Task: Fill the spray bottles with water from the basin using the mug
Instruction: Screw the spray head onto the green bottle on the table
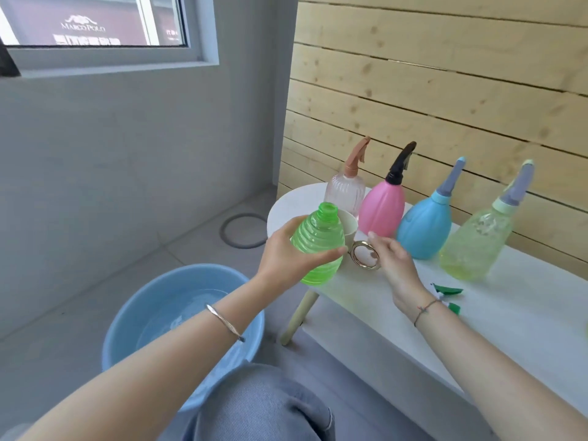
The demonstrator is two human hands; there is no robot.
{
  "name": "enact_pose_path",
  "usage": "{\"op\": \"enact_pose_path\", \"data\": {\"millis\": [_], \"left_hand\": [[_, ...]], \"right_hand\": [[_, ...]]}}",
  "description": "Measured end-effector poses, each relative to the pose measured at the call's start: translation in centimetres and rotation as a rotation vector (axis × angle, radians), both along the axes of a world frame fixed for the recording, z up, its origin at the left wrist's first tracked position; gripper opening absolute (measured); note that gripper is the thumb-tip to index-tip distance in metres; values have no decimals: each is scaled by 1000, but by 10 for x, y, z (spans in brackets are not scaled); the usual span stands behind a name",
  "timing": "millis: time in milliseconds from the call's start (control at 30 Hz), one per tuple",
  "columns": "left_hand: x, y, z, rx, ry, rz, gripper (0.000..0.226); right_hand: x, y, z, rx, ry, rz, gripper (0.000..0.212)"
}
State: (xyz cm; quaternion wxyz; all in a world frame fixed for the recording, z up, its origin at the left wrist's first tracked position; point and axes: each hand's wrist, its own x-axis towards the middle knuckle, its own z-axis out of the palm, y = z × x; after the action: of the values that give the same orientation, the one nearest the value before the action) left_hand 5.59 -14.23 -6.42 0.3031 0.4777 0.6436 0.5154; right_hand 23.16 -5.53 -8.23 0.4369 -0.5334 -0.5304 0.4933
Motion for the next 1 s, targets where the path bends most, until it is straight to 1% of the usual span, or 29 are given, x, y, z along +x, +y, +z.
{"op": "enact_pose_path", "data": {"millis": [33, 133, 200, 267, 300, 367, 400, 433, 533, 633, 700, 733, 767, 867, 1000], "left_hand": [[6, 1, 2, 2, 8, -19, 76], [21, 6, 2, 5, 17, -47, 87], [34, 8, 3, -8, 19, -83, 87], [50, 11, 2, -16, 32, -130, 95], [58, 12, 1, -22, 36, -151, 94], [76, 13, -1, -24, 29, -199, 75], [77, 13, -4, -22, 23, -204, 65], [84, 14, -6, -18, 27, -218, 62], [96, 14, -9, -7, 72, -272, 70], [104, 16, -17, -27, 84, -285, 67], [108, 18, -20, -19, 93, -284, 62], [110, 19, -22, -13, 87, -288, 60], [114, 21, -23, -10, 81, -293, 60], [124, 27, -27, -11, 58, -316, 62], [142, 37, -37, 4, 14, -324, 74]], "right_hand": [[12, -1, 6, 45, -29, 10, 17], [54, -7, 27, 166, -105, 51, 5], [91, -11, 33, 179, -232, 68, 8], [127, -15, 32, 138, -409, 55, 16], [140, -16, 27, 106, -485, 50, 18], [162, -21, 17, 43, -584, 54, 21], [161, -22, 10, 26, -598, 90, 20], [164, -24, 4, 17, -599, 111, 21], [163, -25, -7, 46, -612, 123, 29], [166, -26, -7, 77, -662, 159, 23], [171, -28, -1, 97, -674, 123, 15], [174, -29, 5, 111, -635, 72, 11], [179, -30, 12, 124, -544, 7, 10], [186, -34, 43, 144, -139, -144, 17], [182, -40, 92, 176, 277, -102, 20]]}}
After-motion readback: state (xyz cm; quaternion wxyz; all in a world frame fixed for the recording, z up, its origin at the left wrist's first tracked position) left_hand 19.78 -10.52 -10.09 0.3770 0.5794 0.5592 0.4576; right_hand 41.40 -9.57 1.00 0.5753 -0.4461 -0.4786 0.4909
